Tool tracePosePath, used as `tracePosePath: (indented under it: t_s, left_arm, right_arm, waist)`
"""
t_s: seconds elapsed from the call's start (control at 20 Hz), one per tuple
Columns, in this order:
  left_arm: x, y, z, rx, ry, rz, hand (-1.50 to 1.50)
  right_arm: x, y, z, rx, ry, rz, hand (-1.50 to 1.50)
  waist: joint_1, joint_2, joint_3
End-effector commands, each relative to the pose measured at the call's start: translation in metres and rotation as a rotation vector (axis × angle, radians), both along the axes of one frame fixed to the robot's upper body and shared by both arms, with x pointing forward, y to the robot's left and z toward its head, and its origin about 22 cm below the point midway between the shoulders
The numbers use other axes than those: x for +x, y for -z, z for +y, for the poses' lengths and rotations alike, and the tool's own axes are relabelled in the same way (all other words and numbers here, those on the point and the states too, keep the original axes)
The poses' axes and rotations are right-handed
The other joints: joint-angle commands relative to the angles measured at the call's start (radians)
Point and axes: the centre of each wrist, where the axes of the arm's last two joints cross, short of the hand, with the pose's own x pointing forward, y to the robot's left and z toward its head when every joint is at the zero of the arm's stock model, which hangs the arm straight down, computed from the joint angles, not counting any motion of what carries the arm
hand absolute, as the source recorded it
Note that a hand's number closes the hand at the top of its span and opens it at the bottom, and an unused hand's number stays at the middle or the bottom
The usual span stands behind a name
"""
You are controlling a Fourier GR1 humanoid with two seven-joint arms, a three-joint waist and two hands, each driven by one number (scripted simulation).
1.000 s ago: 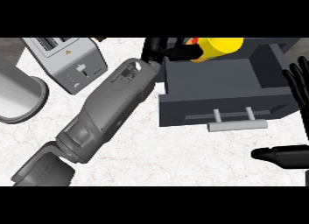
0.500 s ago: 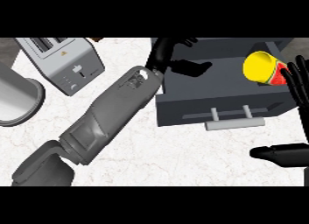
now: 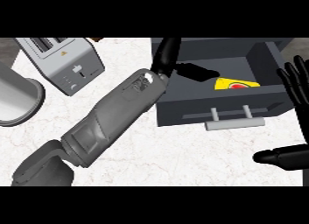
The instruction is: Pick up the cup, place it into the drawer and close the drawer
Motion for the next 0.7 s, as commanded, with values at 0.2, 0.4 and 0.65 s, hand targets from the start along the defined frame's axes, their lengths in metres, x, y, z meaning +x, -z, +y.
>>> tracePosePath:
  t_s: [0.2,0.4,0.65]
  left_arm:
    - [-0.001,-0.035,-0.014,-0.152,0.025,-0.065,-1.5]
    - [0.009,-0.041,0.008,-0.172,0.033,-0.067,-1.5]
    - [0.008,-0.044,0.026,-0.227,-0.023,-0.041,-1.5]
  right_arm:
    - [-0.003,-0.023,-0.014,-0.046,-0.122,0.0,1.5]
    - [-0.023,-0.025,-0.009,-0.244,-0.137,0.017,1.5]
    - [-0.045,-0.024,0.002,-0.357,-0.122,0.041,1.5]
  waist:
    - [0.037,-0.009,-0.001]
    - [0.067,-0.017,-0.002]
    - [0.082,-0.023,-0.002]
